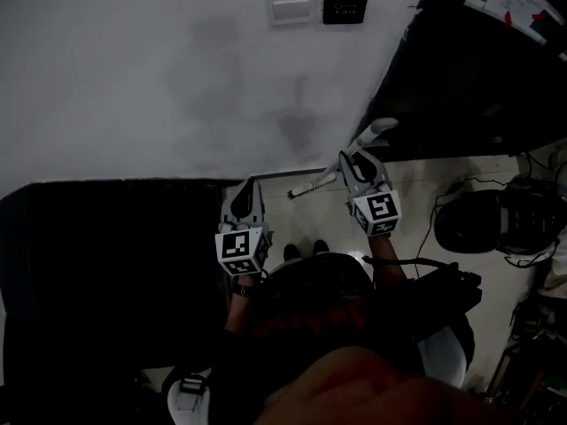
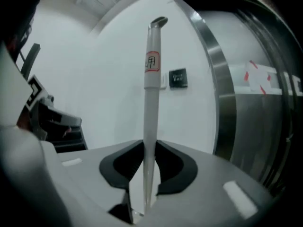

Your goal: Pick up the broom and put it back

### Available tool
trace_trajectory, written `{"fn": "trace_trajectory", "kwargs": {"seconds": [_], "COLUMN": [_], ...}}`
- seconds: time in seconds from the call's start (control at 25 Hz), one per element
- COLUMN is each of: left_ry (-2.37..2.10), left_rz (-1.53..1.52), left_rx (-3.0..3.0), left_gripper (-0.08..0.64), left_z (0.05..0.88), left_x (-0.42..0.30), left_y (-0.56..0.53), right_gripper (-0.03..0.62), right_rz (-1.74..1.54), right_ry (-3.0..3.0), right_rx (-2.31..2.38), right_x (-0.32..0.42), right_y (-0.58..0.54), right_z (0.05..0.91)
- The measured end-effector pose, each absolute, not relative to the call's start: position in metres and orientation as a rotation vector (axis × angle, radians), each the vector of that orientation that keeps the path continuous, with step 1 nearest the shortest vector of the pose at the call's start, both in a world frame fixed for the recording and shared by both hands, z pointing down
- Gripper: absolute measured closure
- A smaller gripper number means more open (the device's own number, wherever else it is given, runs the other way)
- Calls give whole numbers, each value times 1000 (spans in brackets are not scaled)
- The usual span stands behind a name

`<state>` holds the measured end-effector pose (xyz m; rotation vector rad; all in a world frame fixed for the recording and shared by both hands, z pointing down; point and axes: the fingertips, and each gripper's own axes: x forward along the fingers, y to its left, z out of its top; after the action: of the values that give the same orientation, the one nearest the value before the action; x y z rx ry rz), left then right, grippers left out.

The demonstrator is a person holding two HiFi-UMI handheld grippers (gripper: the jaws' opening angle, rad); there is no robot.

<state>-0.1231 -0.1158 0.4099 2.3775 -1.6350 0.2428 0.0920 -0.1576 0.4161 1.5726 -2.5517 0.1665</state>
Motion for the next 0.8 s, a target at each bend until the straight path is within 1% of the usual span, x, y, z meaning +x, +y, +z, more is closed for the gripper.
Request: {"fn": "trace_trajectory", "kwargs": {"seconds": [0.12,0.32,0.6,0.8], "left_ry": [-1557,-1525,-1485,-1445], "left_rz": [259,240,232,220], "left_rx": [2322,2342,2402,2343], "left_gripper": [555,555,555,555], "left_z": [409,398,393,408], "left_x": [-117,-110,-98,-89], "left_y": [-125,-131,-131,-141], "right_gripper": [511,512,514,512], "right_rz": [144,69,110,165], "right_ry": [-2654,-2727,-2769,-2823], "right_rx": [1655,1682,1693,1640], "right_x": [100,104,113,111], "right_y": [-149,-138,-116,-111], "right_z": [360,312,300,299]}}
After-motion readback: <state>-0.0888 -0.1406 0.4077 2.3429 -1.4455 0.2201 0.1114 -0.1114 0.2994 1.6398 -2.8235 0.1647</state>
